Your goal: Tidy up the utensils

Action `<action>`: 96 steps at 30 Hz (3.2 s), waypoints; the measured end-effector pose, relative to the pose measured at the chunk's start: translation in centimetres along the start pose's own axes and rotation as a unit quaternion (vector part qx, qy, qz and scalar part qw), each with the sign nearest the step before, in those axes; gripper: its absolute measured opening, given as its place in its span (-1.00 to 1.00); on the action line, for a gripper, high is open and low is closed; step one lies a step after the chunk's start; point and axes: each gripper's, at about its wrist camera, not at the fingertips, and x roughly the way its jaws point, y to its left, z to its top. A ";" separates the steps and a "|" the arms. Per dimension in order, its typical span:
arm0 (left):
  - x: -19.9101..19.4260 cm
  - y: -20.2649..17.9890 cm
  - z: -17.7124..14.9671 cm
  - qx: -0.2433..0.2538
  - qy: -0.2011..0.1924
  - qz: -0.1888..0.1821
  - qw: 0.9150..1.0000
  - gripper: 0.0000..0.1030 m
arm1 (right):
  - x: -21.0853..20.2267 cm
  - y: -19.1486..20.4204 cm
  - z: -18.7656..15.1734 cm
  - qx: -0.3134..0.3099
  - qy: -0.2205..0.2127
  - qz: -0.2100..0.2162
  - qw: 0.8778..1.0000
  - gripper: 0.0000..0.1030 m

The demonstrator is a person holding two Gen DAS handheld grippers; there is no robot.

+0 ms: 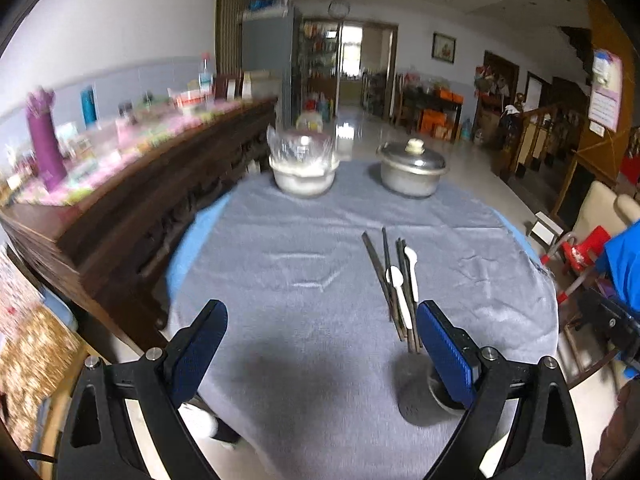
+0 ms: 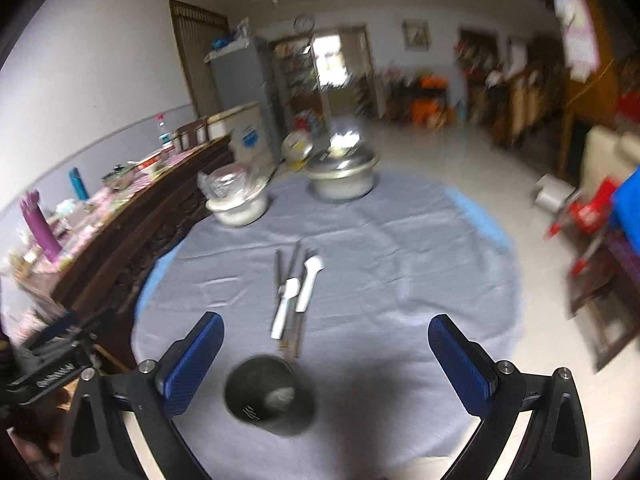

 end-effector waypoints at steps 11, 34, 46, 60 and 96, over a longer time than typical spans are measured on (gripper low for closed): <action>18.3 1.9 5.8 -0.049 0.149 -0.037 0.987 0.20 | 23.1 -2.3 8.1 0.065 0.162 0.118 0.978 0.24; 30.8 2.8 8.4 -0.064 0.214 -0.051 0.973 0.17 | 45.1 4.3 10.4 -0.016 0.270 0.011 0.963 -0.88; 36.4 -4.9 9.8 -0.042 0.242 -0.054 0.968 0.17 | 34.4 -1.3 11.5 0.051 0.157 0.138 0.977 -0.87; 39.4 -7.9 10.0 -0.011 0.279 -0.037 0.959 -0.76 | 29.2 -5.3 10.0 0.093 0.122 0.183 0.971 -0.88; 28.6 0.1 11.1 -0.070 0.162 -0.097 0.980 -0.68 | 21.1 -6.2 7.4 0.108 0.048 0.185 0.976 -0.88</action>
